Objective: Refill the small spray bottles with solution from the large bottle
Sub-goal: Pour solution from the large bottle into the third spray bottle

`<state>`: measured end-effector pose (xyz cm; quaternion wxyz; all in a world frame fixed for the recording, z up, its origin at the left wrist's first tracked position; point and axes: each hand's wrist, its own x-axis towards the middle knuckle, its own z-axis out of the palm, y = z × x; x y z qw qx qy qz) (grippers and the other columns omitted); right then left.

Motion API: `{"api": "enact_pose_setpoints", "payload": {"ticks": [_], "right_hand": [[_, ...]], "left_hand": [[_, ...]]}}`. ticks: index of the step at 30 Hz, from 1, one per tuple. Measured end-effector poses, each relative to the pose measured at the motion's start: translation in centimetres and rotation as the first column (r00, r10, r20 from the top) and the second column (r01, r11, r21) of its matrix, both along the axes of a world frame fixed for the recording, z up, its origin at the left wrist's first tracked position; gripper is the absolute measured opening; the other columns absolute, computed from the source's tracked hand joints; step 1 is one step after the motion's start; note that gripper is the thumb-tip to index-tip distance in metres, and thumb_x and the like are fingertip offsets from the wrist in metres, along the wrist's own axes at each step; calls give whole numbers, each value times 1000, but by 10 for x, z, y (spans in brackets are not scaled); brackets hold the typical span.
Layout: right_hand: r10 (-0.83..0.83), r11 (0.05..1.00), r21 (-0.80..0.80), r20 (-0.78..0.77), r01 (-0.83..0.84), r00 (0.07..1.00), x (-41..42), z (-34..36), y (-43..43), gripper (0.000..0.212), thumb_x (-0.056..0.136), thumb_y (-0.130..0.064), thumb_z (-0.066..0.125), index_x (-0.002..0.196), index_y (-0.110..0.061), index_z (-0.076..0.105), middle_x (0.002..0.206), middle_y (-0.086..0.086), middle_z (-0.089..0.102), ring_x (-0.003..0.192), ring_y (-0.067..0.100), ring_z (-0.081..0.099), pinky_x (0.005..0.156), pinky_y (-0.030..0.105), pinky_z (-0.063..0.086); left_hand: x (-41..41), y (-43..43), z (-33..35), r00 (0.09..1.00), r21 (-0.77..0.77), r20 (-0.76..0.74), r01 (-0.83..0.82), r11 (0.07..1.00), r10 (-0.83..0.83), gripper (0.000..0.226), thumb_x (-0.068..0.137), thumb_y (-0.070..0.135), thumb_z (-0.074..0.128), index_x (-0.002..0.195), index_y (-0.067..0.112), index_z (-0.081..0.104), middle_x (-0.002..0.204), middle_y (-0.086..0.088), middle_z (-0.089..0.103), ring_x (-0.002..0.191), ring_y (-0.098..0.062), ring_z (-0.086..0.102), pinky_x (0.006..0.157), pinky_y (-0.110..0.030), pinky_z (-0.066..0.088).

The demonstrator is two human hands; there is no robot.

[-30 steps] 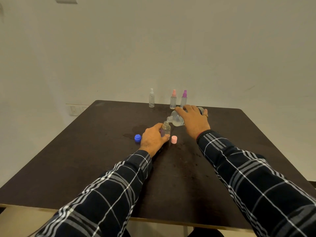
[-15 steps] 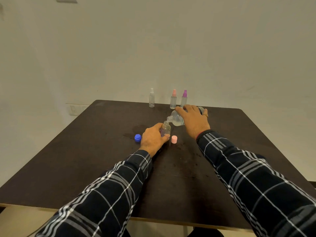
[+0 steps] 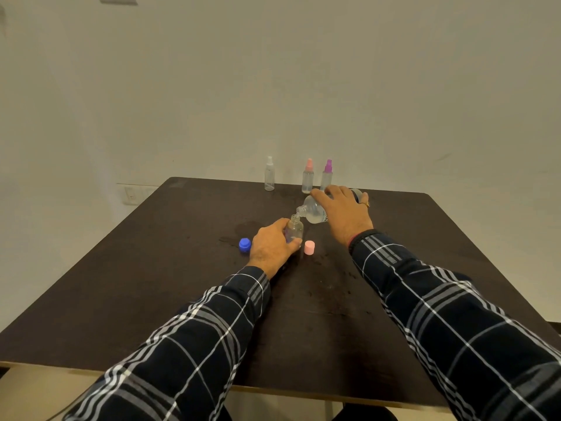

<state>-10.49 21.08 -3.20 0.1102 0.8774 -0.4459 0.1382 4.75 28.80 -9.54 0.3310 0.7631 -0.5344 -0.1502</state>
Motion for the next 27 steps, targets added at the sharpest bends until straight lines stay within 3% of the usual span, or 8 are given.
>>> {"api": "enact_pose_setpoints", "payload": {"ticks": [27], "right_hand": [[9, 1000, -7, -8, -9, 1000, -1, 3, 1, 73, 89, -11, 69, 148, -34, 33, 145, 7, 39, 140, 31, 31, 111, 73, 19]], "left_hand": [[0, 0, 0, 1000, 8, 6, 6, 1000, -7, 54, 89, 39, 72, 137, 26, 51, 125, -2, 67, 114, -20, 63, 101, -42, 51]]}}
